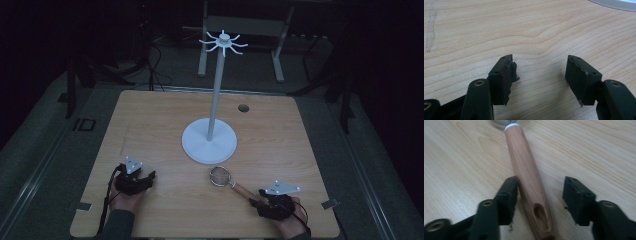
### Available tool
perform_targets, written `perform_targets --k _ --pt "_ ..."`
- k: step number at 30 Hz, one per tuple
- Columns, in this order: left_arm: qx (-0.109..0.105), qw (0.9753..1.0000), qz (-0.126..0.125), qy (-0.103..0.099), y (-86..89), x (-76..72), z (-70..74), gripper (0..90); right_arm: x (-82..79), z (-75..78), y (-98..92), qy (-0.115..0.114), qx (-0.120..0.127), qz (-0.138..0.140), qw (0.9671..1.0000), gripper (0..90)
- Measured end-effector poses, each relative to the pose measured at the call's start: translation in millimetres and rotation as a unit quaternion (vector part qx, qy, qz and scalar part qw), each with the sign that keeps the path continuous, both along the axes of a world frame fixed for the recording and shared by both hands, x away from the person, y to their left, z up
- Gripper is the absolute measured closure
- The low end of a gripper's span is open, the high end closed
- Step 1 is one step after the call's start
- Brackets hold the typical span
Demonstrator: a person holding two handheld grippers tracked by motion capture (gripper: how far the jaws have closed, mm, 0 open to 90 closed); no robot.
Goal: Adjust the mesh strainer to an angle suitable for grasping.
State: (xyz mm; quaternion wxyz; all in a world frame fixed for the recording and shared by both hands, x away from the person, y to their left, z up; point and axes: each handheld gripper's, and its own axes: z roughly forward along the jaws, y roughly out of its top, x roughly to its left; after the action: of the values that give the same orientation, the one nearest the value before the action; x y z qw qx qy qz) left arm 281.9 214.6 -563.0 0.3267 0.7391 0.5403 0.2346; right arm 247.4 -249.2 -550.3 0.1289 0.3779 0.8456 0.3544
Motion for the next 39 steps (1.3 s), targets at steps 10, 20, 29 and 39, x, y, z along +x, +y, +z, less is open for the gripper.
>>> perform_targets --k 10,20,29,39 --pt "0.000 1.0000 0.000 0.000 -0.1 -0.2 0.0 39.8 10.1 -0.3 11.0 -0.007 -0.008 0.065 0.9978 67.0" --pt "-0.001 1.0000 0.000 0.000 -0.2 -0.3 -0.1 39.8 18.7 0.0 33.6 -0.022 -0.023 0.128 0.9912 67.2" --pt "-0.001 1.0000 0.000 0.000 -0.2 -0.5 -0.1 39.8 22.3 -0.3 52.9 -0.025 -0.025 0.155 0.9873 67.2" --pt "0.001 1.0000 -0.002 0.000 0.2 -1.4 -0.1 39.8 27.2 -1.2 79.5 -0.033 -0.027 0.192 0.9805 66.8"
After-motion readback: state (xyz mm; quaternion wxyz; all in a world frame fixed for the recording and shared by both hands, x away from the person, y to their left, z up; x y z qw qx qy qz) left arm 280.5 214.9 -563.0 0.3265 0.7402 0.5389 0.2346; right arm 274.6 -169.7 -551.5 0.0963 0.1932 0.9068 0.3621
